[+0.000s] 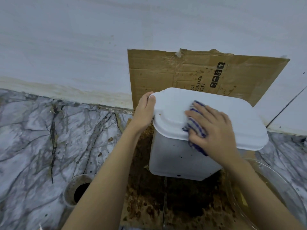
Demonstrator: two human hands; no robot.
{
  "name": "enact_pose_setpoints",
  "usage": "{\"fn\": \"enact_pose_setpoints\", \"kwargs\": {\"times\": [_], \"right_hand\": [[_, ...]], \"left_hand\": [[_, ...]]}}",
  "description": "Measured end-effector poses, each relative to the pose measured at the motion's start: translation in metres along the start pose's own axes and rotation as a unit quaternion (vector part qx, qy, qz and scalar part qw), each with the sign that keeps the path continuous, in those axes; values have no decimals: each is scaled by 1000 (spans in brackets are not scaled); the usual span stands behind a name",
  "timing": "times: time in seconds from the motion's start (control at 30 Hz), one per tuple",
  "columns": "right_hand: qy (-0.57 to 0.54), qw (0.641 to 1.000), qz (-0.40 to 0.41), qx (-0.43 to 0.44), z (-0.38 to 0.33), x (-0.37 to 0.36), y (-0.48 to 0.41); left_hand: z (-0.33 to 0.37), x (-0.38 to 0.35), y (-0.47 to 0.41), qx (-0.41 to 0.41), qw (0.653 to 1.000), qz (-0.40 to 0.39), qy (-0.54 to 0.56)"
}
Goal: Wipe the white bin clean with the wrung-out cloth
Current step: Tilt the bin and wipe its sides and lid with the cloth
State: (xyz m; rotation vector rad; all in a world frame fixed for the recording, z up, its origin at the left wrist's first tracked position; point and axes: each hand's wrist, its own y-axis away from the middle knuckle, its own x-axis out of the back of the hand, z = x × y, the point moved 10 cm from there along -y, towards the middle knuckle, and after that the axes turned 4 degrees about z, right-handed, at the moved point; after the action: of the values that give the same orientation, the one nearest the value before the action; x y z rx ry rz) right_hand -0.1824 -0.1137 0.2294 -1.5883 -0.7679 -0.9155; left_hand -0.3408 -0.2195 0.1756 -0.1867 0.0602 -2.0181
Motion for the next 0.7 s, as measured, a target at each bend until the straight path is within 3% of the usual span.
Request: {"fn": "enact_pose_setpoints", "kwargs": {"times": [0.17, 0.33, 0.47, 0.7], "right_hand": [[36, 997, 62, -13, 4, 7, 4], [46, 998, 30, -29, -49, -21, -33], [39, 998, -5, -50, -48, -30, -42], [54, 992, 111, -18, 10, 10, 10]], "left_hand": [[1, 0, 1, -3, 1000, 10, 9], [1, 1, 1, -8, 1000, 18, -5], [-1, 1, -1, -8, 1000, 19, -8], [7, 2, 3, -19, 998, 28, -46]]}}
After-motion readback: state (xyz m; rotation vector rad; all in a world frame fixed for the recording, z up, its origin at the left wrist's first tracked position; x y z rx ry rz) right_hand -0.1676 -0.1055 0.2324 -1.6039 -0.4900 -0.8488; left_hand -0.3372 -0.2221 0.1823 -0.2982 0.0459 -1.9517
